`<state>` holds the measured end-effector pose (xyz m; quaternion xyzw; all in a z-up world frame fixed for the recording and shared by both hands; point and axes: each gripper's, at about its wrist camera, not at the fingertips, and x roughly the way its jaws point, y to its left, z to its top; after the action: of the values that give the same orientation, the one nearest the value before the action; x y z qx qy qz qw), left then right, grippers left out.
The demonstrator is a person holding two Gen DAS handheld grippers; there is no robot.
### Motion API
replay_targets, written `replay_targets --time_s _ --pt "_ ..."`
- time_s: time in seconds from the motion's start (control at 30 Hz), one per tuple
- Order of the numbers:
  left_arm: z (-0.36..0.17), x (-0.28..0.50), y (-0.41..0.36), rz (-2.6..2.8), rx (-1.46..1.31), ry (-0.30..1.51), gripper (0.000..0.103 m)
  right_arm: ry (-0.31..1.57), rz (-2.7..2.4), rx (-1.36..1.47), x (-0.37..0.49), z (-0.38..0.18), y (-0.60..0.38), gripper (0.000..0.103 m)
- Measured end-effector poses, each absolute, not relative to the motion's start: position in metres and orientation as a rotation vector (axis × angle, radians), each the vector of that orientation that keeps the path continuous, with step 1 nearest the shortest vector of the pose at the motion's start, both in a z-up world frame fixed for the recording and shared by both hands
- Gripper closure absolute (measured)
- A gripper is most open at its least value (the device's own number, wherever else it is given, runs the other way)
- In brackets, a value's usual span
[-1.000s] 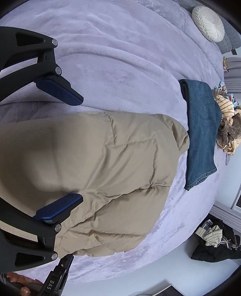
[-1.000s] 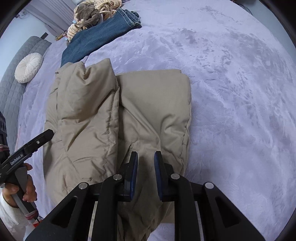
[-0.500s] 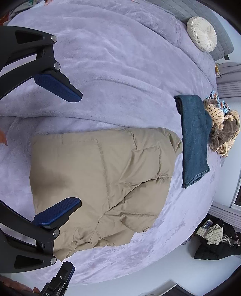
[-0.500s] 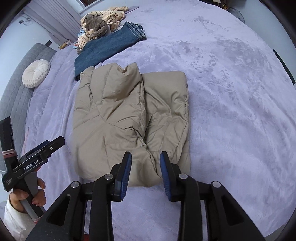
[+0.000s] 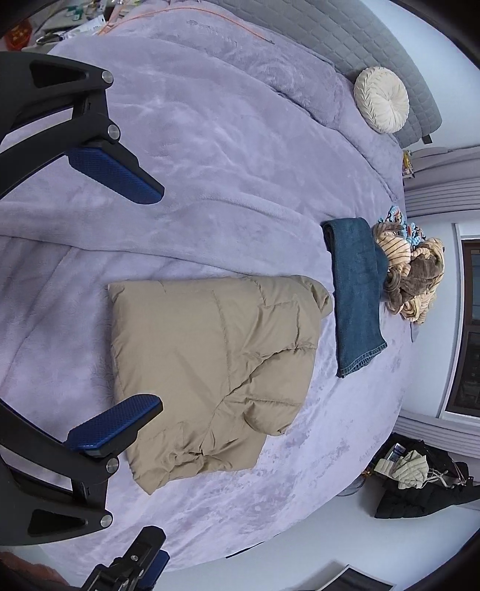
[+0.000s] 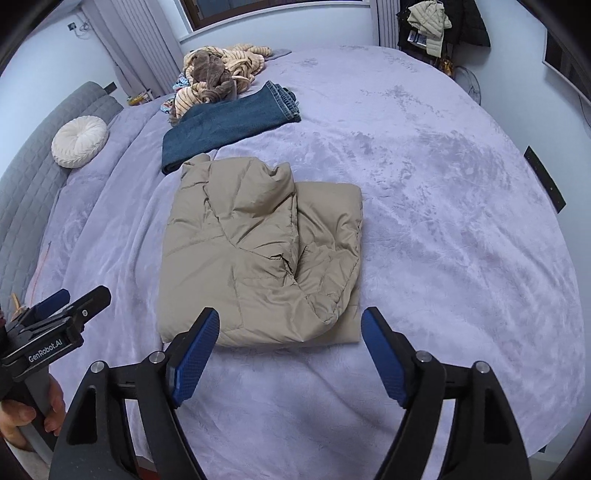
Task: Fold large clothes
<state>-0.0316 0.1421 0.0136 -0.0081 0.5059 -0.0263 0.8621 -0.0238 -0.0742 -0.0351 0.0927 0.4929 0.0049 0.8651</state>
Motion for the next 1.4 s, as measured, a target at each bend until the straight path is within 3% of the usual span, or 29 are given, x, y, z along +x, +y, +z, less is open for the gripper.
replay_targets --time_s 1.4 --pt "0.051 -0.077 0.131 -0.013 -0.015 1.018 0.0 0.93 -0.023 0.135 -0.058 -0.001 -0.077 0.019"
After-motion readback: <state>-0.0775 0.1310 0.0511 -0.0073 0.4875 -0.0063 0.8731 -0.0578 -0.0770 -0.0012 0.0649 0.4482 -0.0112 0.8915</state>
